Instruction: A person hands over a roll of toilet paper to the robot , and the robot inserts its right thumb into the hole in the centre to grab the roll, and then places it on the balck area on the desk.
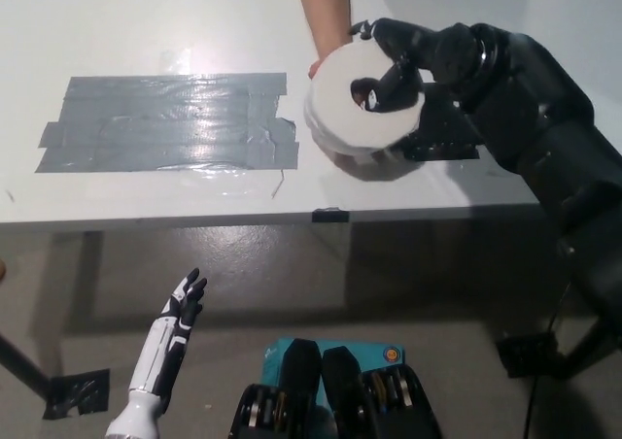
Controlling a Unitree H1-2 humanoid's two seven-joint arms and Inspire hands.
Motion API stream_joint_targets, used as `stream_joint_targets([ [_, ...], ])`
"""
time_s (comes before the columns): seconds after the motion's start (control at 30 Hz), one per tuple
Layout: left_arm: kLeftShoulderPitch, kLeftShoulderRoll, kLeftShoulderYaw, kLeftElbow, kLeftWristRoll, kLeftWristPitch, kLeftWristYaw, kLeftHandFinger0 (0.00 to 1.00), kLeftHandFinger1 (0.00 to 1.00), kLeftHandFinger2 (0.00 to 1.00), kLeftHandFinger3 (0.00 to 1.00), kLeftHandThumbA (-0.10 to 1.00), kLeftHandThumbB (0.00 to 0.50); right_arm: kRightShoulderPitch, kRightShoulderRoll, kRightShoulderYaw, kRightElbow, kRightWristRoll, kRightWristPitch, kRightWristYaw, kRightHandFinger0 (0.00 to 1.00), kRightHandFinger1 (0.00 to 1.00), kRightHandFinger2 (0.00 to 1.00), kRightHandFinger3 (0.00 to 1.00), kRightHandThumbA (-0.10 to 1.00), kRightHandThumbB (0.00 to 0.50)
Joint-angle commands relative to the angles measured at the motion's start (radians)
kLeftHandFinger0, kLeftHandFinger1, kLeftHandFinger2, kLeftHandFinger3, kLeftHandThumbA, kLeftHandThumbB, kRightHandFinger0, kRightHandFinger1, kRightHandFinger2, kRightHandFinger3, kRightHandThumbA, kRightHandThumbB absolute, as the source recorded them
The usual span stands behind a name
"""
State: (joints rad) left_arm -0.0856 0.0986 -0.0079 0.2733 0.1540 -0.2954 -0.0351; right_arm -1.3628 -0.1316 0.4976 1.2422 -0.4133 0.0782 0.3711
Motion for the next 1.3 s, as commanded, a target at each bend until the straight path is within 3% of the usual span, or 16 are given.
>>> stream_joint_targets([
  [0.0,-0.015,0.004,-0.010,-0.033,0.013,-0.013,0.014,1.00,1.00,1.00,1.00,1.00,0.191,-0.074,0.033,0.011,0.049,-0.029,-0.040,-0.032,1.00,1.00,1.00,1.00,0.75,0.367],
  [0.1,-0.018,0.005,-0.011,-0.036,0.010,-0.013,0.011,1.00,1.00,1.00,1.00,1.00,0.190,-0.081,0.040,0.040,0.073,-0.061,-0.061,-0.074,0.97,1.00,1.00,1.00,0.50,0.288],
  [0.17,-0.021,0.005,-0.012,-0.035,0.008,-0.019,0.011,1.00,1.00,1.00,1.00,1.00,0.186,-0.074,0.044,0.064,0.086,-0.087,-0.060,-0.130,0.75,0.83,0.89,0.95,0.01,0.244],
  [0.2,-0.023,0.004,-0.014,-0.034,0.010,-0.020,0.012,1.00,1.00,1.00,1.00,1.00,0.186,-0.072,0.043,0.069,0.087,-0.091,-0.060,-0.139,0.73,0.82,0.88,0.93,-0.08,0.236],
  [0.27,-0.023,0.004,-0.016,-0.033,0.009,-0.024,0.010,1.00,1.00,1.00,1.00,1.00,0.184,-0.055,0.041,0.109,0.093,-0.134,-0.065,-0.198,0.22,0.42,0.54,0.69,-0.10,0.235],
  [0.3,-0.023,0.005,-0.018,-0.040,0.015,-0.015,0.010,1.00,1.00,1.00,1.00,1.00,0.199,-0.046,0.037,0.137,0.097,-0.162,-0.065,-0.221,0.15,0.34,0.51,0.66,-0.10,0.232],
  [0.47,-0.030,0.008,-0.020,-0.040,0.013,-0.013,0.010,1.00,1.00,1.00,1.00,1.00,0.199,-0.030,0.028,0.188,0.120,-0.188,-0.057,-0.252,0.13,0.37,0.51,0.58,-0.10,0.224],
  [0.5,-0.030,0.008,-0.022,-0.038,0.018,-0.018,0.013,1.00,1.00,1.00,1.00,1.00,0.184,-0.024,0.024,0.196,0.124,-0.191,-0.051,-0.254,0.29,0.51,0.61,0.61,-0.10,0.221],
  [0.57,-0.043,0.012,-0.021,-0.031,0.011,-0.024,0.010,1.00,1.00,1.00,1.00,1.00,0.176,-0.023,0.013,0.199,0.126,-0.189,-0.061,-0.268,0.33,0.53,0.58,0.60,-0.10,0.210],
  [0.73,-0.056,0.012,-0.020,-0.017,0.003,-0.032,0.009,1.00,1.00,1.00,1.00,1.00,0.176,-0.014,-0.003,0.165,0.128,-0.156,-0.093,-0.311,0.10,0.37,0.45,0.40,-0.10,0.195],
  [0.77,-0.056,0.012,-0.020,-0.016,0.001,-0.032,0.008,1.00,1.00,1.00,1.00,1.00,0.181,-0.012,-0.005,0.145,0.128,-0.140,-0.098,-0.314,0.04,0.39,0.55,0.38,-0.10,0.181],
  [0.83,-0.058,0.015,-0.021,-0.012,0.006,-0.036,0.009,1.00,1.00,1.00,1.00,1.00,0.182,-0.009,-0.008,0.091,0.130,-0.095,-0.106,-0.312,0.00,0.44,0.75,0.39,-0.10,0.176],
  [0.87,-0.064,0.016,-0.020,-0.007,0.005,-0.037,0.009,1.00,1.00,1.00,1.00,1.00,0.184,-0.009,-0.012,0.034,0.133,-0.045,-0.119,-0.308,0.00,0.55,1.00,0.47,-0.10,0.177],
  [0.93,-0.066,0.017,-0.020,-0.005,0.005,-0.035,0.010,1.00,1.00,1.00,1.00,1.00,0.186,-0.008,-0.013,-0.067,0.137,0.035,-0.113,-0.289,0.03,0.68,1.00,0.52,-0.10,0.183],
  [1.1,-0.081,0.016,-0.021,0.003,0.013,-0.035,0.014,1.00,1.00,1.00,1.00,1.00,0.188,-0.028,-0.023,-0.369,0.138,0.245,-0.059,-0.215,0.08,0.53,0.84,0.76,-0.10,0.205],
  [1.27,-0.077,0.015,-0.022,-0.005,0.005,-0.027,0.007,1.00,1.00,1.00,1.00,1.00,0.177,-0.038,-0.029,-0.630,0.141,0.431,0.013,-0.144,0.00,0.47,0.99,1.00,-0.10,0.148],
])
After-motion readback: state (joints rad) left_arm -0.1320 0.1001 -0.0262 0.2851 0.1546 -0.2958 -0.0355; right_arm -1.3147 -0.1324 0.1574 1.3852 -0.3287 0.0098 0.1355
